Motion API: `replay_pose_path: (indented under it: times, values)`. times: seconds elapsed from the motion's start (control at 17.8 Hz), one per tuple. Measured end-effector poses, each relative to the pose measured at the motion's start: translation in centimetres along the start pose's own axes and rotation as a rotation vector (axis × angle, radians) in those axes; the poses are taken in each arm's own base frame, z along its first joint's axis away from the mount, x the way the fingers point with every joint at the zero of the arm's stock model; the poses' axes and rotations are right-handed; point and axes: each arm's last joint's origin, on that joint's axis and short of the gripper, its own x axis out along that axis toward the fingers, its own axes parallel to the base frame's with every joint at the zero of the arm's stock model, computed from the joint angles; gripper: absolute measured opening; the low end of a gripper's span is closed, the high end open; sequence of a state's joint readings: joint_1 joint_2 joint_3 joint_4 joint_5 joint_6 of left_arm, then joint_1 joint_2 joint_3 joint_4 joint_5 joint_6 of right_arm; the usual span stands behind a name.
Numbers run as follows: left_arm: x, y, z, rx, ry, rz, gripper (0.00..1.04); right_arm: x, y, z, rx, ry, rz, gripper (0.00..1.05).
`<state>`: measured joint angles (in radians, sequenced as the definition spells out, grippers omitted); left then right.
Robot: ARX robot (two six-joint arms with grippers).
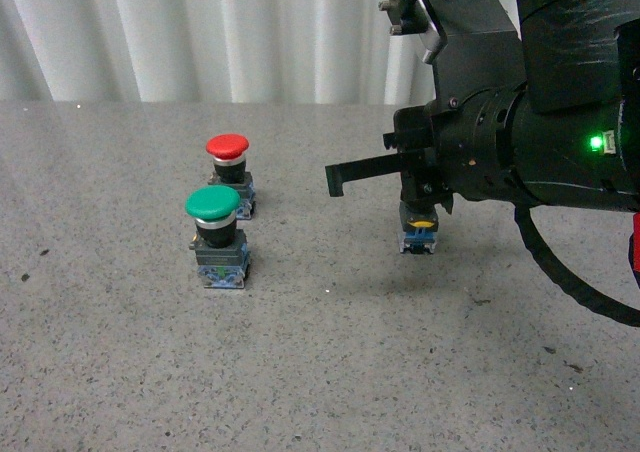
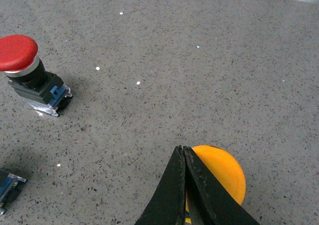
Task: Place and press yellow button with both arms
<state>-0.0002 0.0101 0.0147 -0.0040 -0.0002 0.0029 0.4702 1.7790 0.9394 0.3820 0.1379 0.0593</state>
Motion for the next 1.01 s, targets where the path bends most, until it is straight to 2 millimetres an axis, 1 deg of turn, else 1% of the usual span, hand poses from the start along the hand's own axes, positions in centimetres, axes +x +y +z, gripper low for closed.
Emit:
replay_pose_path:
  times: [0.73,1.01]
  values:
    - [0.00,0.00,0.00,0.000,0.000,0.000,0.98,0.17,-0.21,-0.20,0.003,0.009,0.002,0.02]
    - [0.00,0.00,0.00,0.000,0.000,0.000,0.98,0.49,-0.18,-0.67,0.001,0.029,0.004,0.02]
